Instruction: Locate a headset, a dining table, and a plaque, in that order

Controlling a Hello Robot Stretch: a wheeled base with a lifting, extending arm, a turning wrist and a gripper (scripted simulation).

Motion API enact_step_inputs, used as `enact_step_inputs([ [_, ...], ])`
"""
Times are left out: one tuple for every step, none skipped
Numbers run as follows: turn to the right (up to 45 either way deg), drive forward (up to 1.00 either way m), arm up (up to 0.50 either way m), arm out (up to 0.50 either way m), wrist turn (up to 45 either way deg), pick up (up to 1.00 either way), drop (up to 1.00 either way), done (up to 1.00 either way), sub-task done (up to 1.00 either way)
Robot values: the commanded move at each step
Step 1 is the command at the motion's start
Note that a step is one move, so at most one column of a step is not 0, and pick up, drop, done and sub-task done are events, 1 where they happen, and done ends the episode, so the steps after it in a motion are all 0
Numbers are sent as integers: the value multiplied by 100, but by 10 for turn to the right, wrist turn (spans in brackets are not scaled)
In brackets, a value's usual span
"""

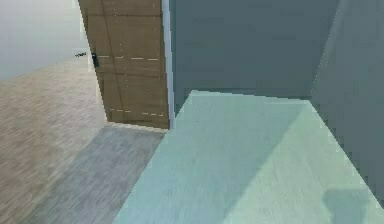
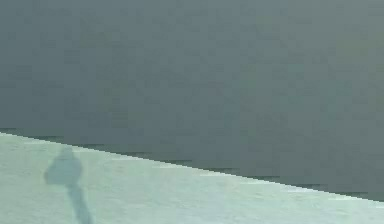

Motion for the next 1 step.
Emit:
enact_step_inputs([
  [0,50,0,0,0,0,0,0,0],
])
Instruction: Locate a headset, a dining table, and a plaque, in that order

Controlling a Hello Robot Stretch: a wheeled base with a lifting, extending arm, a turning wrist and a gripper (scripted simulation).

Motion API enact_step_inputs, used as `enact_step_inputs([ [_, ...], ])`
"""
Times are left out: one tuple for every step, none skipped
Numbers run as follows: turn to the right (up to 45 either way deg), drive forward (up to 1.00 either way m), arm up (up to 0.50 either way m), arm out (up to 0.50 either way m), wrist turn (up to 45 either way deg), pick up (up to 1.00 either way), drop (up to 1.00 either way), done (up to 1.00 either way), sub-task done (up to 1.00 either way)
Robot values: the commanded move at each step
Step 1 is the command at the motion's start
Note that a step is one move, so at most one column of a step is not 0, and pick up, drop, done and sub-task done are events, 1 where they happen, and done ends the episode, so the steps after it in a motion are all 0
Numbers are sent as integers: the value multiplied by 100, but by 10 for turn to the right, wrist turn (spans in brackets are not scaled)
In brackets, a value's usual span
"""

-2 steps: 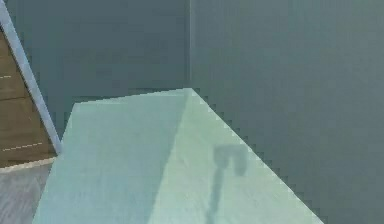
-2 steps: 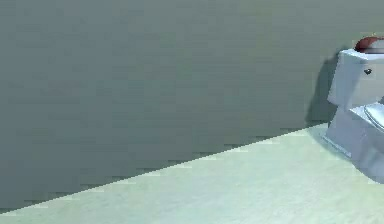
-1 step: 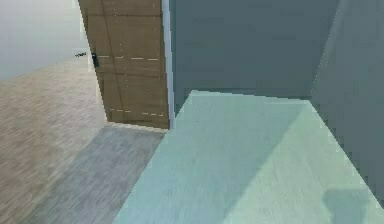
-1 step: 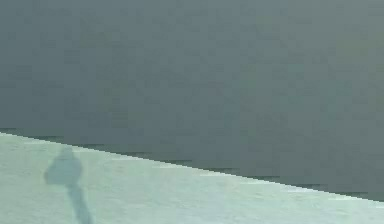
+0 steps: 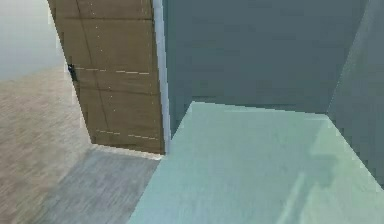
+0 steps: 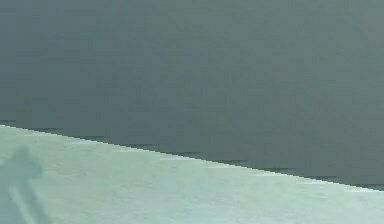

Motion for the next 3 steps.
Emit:
enact_step_inputs([
  [-450,0,0,0,0,0,0,0,0],
  [0,100,0,0,0,0,0,0,0],
  [0,95,0,0,0,0,0,0,0],
])
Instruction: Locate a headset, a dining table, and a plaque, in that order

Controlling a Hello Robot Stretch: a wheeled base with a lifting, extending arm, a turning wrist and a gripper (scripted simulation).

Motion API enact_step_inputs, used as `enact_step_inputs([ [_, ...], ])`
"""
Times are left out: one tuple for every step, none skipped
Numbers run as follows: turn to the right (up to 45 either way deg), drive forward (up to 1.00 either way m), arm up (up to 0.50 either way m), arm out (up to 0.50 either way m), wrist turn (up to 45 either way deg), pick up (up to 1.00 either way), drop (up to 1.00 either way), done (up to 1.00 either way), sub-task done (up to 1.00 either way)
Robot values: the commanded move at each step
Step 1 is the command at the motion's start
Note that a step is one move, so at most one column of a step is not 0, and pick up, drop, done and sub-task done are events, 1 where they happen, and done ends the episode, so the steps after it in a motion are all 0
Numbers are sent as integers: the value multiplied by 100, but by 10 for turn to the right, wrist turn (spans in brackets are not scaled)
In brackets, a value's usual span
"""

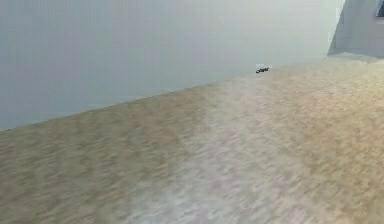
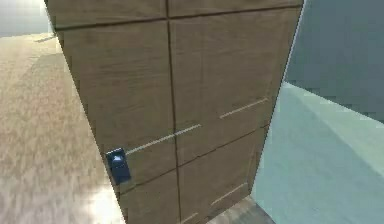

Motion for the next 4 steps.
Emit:
enact_step_inputs([
  [0,60,0,0,0,0,0,0,0],
  [450,0,0,0,0,0,0,0,0],
  [120,0,0,0,0,0,0,0,0],
  [0,50,0,0,0,0,0,0,0],
])
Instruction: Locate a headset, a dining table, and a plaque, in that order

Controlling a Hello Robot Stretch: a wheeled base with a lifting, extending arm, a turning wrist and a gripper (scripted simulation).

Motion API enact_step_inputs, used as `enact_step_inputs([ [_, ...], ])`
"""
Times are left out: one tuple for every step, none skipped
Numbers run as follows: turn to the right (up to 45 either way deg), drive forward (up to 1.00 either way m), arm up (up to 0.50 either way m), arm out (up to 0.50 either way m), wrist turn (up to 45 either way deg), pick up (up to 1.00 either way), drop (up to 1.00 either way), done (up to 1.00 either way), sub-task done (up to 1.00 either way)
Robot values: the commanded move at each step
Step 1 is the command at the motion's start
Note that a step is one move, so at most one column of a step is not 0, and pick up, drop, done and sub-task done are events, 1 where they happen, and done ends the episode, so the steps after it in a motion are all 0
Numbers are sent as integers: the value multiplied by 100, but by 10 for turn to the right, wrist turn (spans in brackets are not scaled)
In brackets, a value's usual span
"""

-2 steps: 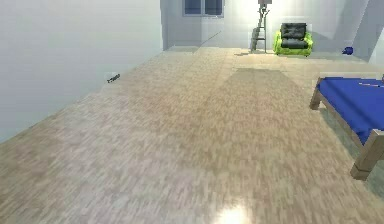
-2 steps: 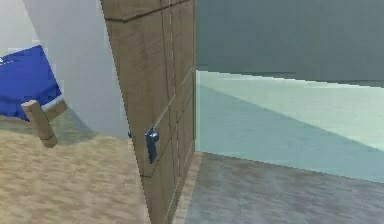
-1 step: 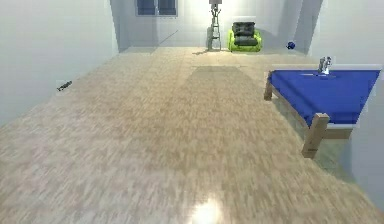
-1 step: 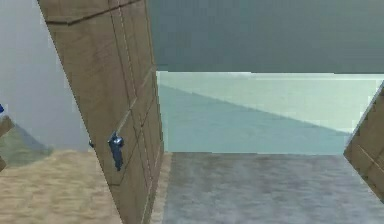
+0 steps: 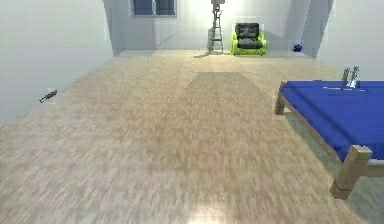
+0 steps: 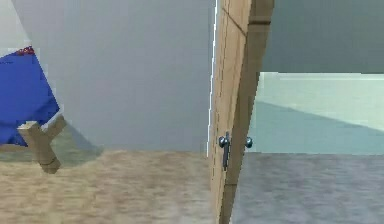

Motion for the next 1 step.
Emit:
enact_step_inputs([
  [90,0,0,0,0,0,0,0,0],
])
